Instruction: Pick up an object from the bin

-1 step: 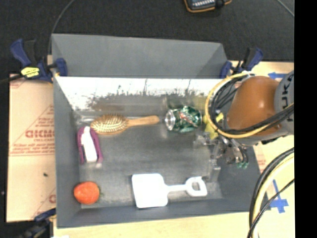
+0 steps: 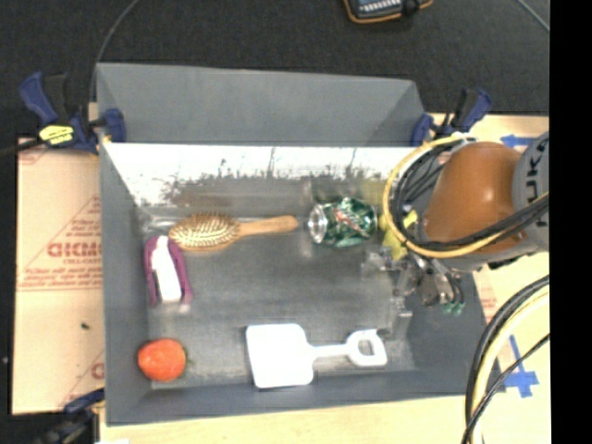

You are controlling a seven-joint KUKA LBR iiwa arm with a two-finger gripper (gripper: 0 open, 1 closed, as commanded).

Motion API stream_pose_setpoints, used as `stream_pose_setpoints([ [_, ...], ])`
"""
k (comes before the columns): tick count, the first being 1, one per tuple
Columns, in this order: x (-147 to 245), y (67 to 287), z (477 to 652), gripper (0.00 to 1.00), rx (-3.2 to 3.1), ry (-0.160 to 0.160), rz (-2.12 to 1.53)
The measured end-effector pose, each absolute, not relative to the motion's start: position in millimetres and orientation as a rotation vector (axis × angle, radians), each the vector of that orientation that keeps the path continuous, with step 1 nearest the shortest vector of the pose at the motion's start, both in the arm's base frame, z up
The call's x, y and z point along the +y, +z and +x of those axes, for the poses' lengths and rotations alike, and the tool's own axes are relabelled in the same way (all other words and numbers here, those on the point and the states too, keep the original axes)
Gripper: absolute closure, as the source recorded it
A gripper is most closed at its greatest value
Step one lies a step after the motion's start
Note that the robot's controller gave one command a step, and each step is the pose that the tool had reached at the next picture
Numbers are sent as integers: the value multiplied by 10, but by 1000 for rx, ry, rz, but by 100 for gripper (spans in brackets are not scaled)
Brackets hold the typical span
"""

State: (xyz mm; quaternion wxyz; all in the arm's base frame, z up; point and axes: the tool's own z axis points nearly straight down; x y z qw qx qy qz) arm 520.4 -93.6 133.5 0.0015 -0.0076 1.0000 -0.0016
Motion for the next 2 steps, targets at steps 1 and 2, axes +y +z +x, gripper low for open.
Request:
stream_pose_setpoints([
  [1,-978,960,4823,0,3141,-7,-55],
  [2,-787,826,5220,100,3099,-5,386],
])
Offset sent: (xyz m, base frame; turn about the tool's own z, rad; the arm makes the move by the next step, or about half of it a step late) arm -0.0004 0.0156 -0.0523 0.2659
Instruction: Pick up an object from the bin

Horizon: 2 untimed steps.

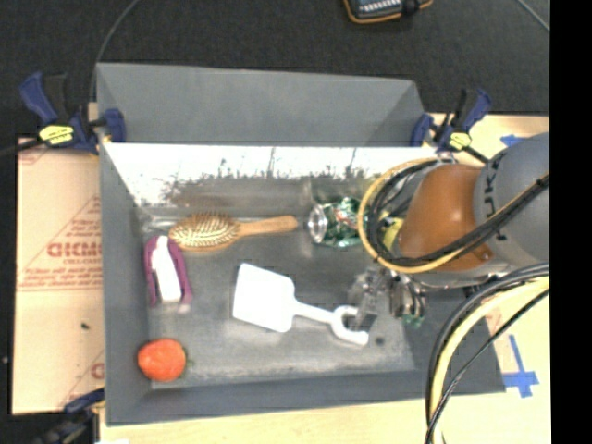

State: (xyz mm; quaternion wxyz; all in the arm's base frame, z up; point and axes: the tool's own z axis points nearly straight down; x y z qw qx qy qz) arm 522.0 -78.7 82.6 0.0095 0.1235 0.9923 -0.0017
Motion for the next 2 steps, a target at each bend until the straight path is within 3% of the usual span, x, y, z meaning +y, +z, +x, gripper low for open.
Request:
stream_pose_setpoints([
  [2,-606,795,5205,100,3094,-9,389],
])
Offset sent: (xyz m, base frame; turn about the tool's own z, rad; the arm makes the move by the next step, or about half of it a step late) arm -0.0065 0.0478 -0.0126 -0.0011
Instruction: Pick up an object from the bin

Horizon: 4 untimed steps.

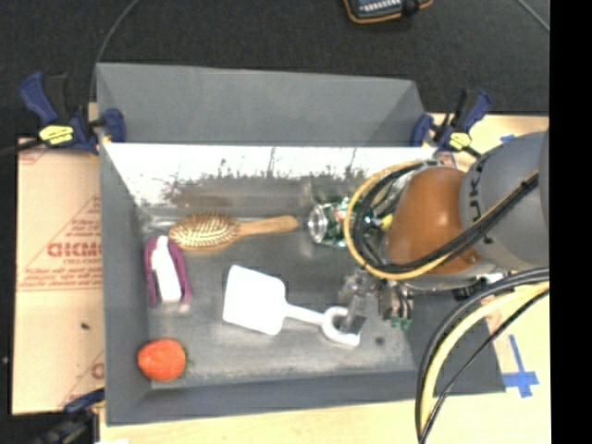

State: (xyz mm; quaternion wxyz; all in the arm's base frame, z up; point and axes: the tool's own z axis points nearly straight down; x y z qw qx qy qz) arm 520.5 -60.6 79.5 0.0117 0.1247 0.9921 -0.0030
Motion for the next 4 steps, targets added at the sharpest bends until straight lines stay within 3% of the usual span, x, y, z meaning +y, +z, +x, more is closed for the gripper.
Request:
stream_pose_setpoints([
  [1,-1386,782,5205,100,3099,7,-64],
  [2,-387,712,5163,100,3099,-5,296],
  [3,-1248,715,5118,100,3073,-8,380],
  [4,-269,713,5155,100,3096,2,276],
])
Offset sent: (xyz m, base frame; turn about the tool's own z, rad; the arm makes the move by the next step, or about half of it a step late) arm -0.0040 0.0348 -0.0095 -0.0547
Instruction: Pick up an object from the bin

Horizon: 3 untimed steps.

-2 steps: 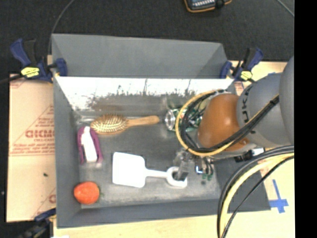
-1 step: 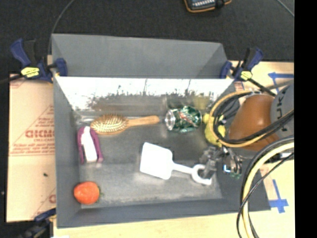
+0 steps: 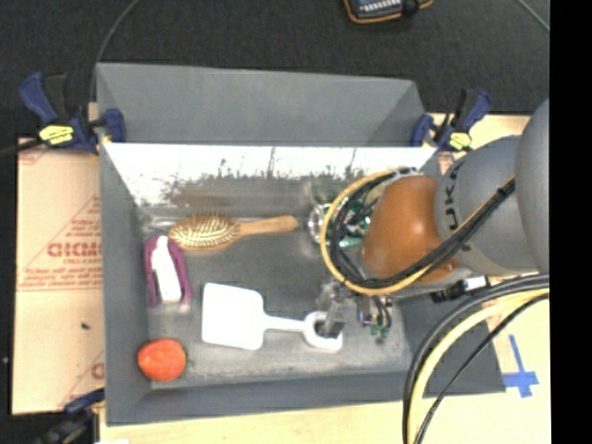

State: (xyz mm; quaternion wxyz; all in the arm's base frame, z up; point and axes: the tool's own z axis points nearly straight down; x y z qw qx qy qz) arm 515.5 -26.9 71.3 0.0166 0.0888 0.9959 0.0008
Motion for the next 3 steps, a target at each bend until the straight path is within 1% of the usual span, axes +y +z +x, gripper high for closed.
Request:
stream_pose_setpoints([
  [1,-538,754,5177,100,3076,-11,357],
  [2,292,757,5104,100,3104,7,206],
  [3,-82,712,5139,100,3091,-13,298],
])
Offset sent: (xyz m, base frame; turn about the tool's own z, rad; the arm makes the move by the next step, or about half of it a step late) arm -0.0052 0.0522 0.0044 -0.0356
